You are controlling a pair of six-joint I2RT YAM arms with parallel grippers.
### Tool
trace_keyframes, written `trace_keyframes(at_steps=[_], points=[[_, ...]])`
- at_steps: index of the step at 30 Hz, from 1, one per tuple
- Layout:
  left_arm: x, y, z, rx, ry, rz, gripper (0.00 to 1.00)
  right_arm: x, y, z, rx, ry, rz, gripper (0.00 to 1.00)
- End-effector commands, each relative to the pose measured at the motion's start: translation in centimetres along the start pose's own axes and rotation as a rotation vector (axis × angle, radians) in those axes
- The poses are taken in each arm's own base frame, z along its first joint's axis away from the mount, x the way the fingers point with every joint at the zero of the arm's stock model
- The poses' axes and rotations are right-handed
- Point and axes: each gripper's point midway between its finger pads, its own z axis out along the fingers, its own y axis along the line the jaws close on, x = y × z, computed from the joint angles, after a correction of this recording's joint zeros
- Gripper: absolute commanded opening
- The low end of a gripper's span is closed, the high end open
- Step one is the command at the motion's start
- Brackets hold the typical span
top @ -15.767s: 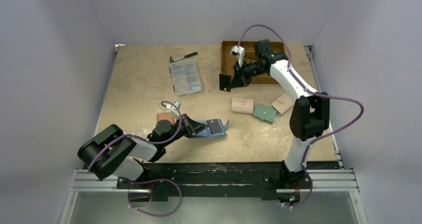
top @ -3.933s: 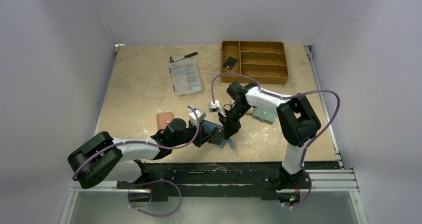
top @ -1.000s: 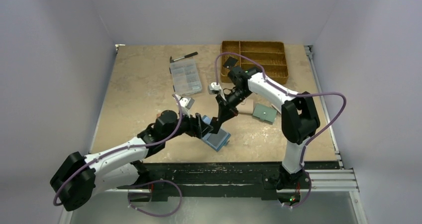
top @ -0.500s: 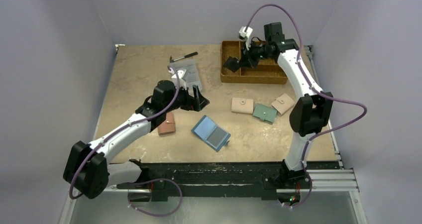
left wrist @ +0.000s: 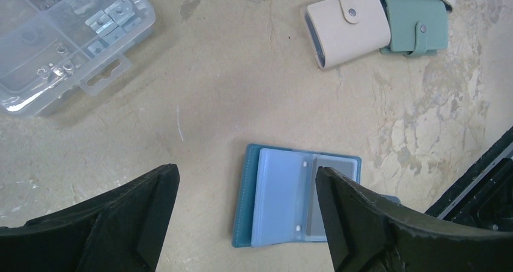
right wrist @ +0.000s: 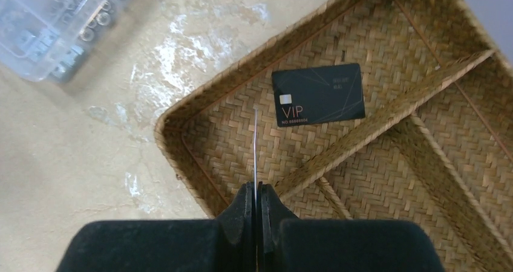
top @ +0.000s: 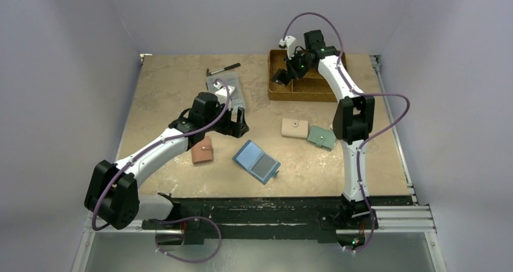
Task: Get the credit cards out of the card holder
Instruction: Place the credit card in the storage box.
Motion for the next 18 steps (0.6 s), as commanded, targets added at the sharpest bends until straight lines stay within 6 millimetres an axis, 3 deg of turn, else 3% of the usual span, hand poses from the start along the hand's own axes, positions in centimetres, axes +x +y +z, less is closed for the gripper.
trace_keyframes(at_steps=[1,8,11,16,18], points=[[-2.3,0.0,-0.5,-0.007,-0.051,0.053,0.89,-2.9,-0.9,-1.2,0.062,-0.051,-0.03,0.03],[-2.4,-0.1,-0.8,-0.002,-0.057,0.054,0.89,-2.4,0.1,2.0,0.055,-0.029,-0.044,0.1],[-2.4,-0.1,-0.8,-0.002,-0.06,0.054,0.89,-3.3,-1.6,2.5,0.148,-0.048,-0.026,0.18],[-2.3,-0.1,-0.8,0.003,-0.059,0.054,0.89,-4.7,-6.6,1.3,0.415,-0.084,0.003,0.43],[-2.4,-0.1,-0.9,0.004,-0.062,0.055,0.89,-5.6,-7.8,0.5,0.487,-0.107,0.001,0.45]])
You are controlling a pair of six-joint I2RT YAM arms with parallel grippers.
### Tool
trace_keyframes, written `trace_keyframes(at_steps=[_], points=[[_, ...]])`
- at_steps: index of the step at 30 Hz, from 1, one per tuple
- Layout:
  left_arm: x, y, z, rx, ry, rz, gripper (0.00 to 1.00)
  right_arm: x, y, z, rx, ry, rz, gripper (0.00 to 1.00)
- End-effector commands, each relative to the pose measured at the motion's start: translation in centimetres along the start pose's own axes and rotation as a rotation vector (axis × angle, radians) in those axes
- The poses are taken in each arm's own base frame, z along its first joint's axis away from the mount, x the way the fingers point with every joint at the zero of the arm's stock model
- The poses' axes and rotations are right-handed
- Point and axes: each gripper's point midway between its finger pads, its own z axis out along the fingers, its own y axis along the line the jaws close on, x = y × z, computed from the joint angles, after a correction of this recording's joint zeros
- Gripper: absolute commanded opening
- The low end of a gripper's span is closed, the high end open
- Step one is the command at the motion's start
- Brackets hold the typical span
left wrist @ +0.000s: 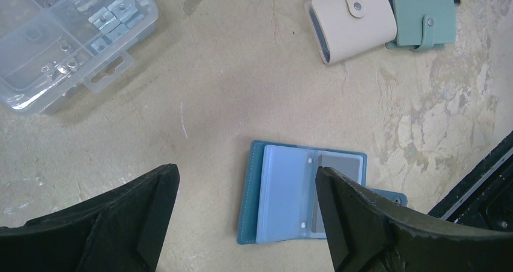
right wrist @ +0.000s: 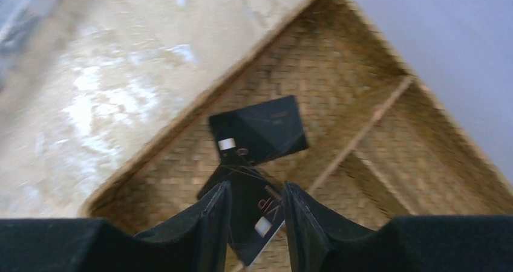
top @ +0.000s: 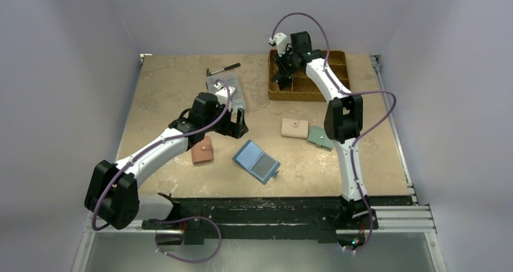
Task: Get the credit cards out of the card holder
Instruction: Place the credit card in the storage box, then pick up the card holder from the center of the board.
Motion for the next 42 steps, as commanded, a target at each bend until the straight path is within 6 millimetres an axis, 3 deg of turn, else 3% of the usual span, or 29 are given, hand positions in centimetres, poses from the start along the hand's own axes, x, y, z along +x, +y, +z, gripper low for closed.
trace_keyframes(at_steps=[1,4,7,11,15,16,19,22,23,26,30,33,38,42], points=[[-2.8,-0.4,-0.8,0.015,-0.079,0.032,0.89,-4.7,-6.4,-2.6,0.294,-0.126,0.026,0.45],[-2.8,-0.6,-0.9,0.023,-0.085,0.029,0.9,-6.3,-6.9,-4.5,0.315,-0.163,0.022,0.47],[-2.9,-0.9,-0.9,0.041,-0.095,0.018,0.9,-7.6,-5.8,-6.8,0.27,-0.192,0.001,0.52],[-2.8,-1.8,-0.9,0.092,-0.106,-0.016,0.9,-7.9,-2.5,-10.3,0.141,-0.224,-0.025,0.62],[-2.1,-3.2,-1.0,0.175,-0.111,-0.076,0.9,-7.9,1.7,-16.3,0.029,-0.3,-0.046,0.69],[-1.6,-3.6,-1.1,0.196,-0.103,-0.101,0.89,-7.4,2.9,-17.4,-0.001,-0.313,-0.052,0.73],[-1.5,-5.3,-1.3,0.292,-0.116,-0.166,0.84,-5.1,6.7,-20.5,-0.098,-0.362,-0.033,0.98],[-0.2,-6.2,-1.4,0.344,-0.074,-0.238,0.8,-1.4,12.0,-22.2,-0.279,-0.377,0.0,0.99],[0.4,-6.5,-1.4,0.349,-0.058,-0.256,0.79,0.7,14.0,-22.4,-0.343,-0.358,-0.01,0.99],[2.1,-7.5,-1.5,0.312,-0.02,-0.233,0.79,3.8,18.3,-24.5,-0.479,-0.413,-0.09,0.99],[5.5,-7.8,-0.9,0.162,0.068,-0.155,0.78,6.8,20.4,-26.2,-0.49,-0.436,-0.2,0.99],[7.4,-7.6,-0.6,0.092,0.098,-0.138,0.74,8.8,21.3,-26.1,-0.497,-0.429,-0.224,0.99],[8.7,-7.9,-0.2,0.023,0.11,-0.089,0.73,11.5,22.4,-25.8,-0.503,-0.459,-0.225,0.99],[9.2,-9.0,0.6,0.003,0.126,-0.014,0.72,11.5,22.0,-25.8,-0.49,-0.467,-0.226,0.99]])
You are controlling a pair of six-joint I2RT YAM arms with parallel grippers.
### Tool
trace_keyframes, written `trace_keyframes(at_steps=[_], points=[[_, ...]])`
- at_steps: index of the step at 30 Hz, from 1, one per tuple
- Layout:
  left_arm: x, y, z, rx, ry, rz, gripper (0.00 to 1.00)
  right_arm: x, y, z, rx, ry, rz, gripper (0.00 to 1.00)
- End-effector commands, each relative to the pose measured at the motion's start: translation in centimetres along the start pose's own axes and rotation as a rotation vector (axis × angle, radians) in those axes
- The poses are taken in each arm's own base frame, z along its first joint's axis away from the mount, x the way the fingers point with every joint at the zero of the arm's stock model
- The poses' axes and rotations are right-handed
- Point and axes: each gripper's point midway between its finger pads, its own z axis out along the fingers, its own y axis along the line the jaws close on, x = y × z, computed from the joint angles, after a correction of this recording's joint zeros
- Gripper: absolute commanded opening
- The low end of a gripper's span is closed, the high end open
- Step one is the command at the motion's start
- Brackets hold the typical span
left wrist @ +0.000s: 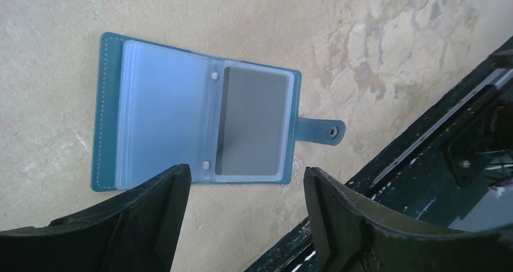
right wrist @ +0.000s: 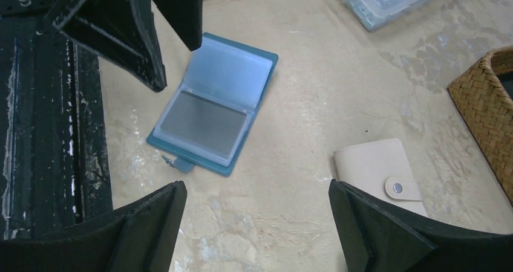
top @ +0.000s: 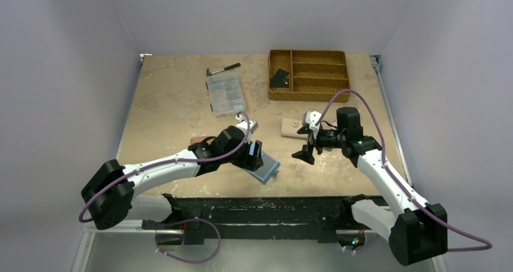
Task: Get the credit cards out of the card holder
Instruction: Pick up the card holder from the center of the board.
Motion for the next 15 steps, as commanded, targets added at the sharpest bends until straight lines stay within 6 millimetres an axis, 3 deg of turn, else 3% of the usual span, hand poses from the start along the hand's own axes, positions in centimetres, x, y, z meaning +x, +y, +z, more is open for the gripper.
trace_keyframes(at_steps=[1,9,15], points=[[-0.3,-0.4,1.1,-0.085,-0.012,0.082,0.72,-1.6,-0.7,-0.2,0.01,-0.066,-0.086,0.99],[-0.2,-1.3,2.9,-0.093,-0.023,0.237,0.7,-1.1,-0.8,-0.4,0.021,-0.063,-0.076,0.99],[-0.4,-1.7,3.9,-0.085,-0.031,0.261,0.69,-0.8,-0.8,-0.3,0.018,-0.061,-0.07,0.99]])
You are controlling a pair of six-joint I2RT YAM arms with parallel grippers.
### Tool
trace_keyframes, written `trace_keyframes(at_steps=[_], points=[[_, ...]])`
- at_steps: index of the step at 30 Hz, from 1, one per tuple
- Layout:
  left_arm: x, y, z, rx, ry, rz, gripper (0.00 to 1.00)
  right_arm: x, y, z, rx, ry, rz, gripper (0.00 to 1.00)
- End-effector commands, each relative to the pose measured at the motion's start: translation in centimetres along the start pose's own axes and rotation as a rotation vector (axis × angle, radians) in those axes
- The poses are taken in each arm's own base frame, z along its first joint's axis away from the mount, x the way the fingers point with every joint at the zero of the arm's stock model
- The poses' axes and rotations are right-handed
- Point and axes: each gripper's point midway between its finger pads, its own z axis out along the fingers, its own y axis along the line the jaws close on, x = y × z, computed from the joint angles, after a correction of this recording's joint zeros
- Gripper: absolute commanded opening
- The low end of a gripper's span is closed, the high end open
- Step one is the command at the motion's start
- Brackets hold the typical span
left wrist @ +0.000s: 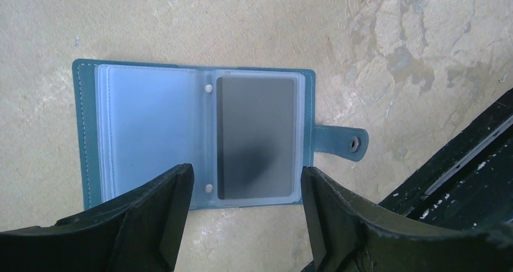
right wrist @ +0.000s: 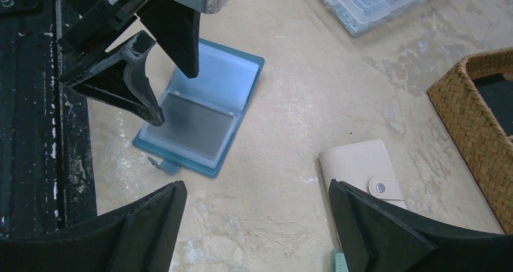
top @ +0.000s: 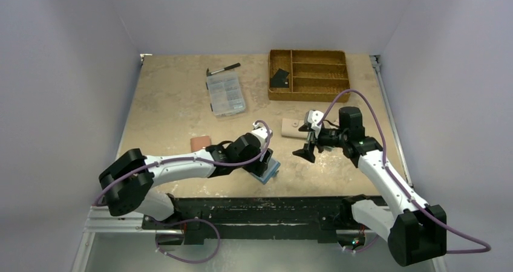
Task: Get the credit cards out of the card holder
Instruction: Pick up the card holder from the center of the board.
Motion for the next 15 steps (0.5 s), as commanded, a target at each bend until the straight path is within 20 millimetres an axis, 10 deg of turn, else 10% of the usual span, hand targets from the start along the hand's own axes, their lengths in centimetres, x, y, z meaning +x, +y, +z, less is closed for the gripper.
trace_keyframes(at_steps=[1,15], points=[[-2.6,-0.8,0.7,0.003,-0.072,0.038,0.69,-0.8,0.0,0.0,-0.011,-0.04,-0.044,0.99],[-1.7,-1.1,2.7,-0.094,-0.008,0.08,0.8,0.4,0.1,0.3,-0.026,-0.013,-0.028,0.99]])
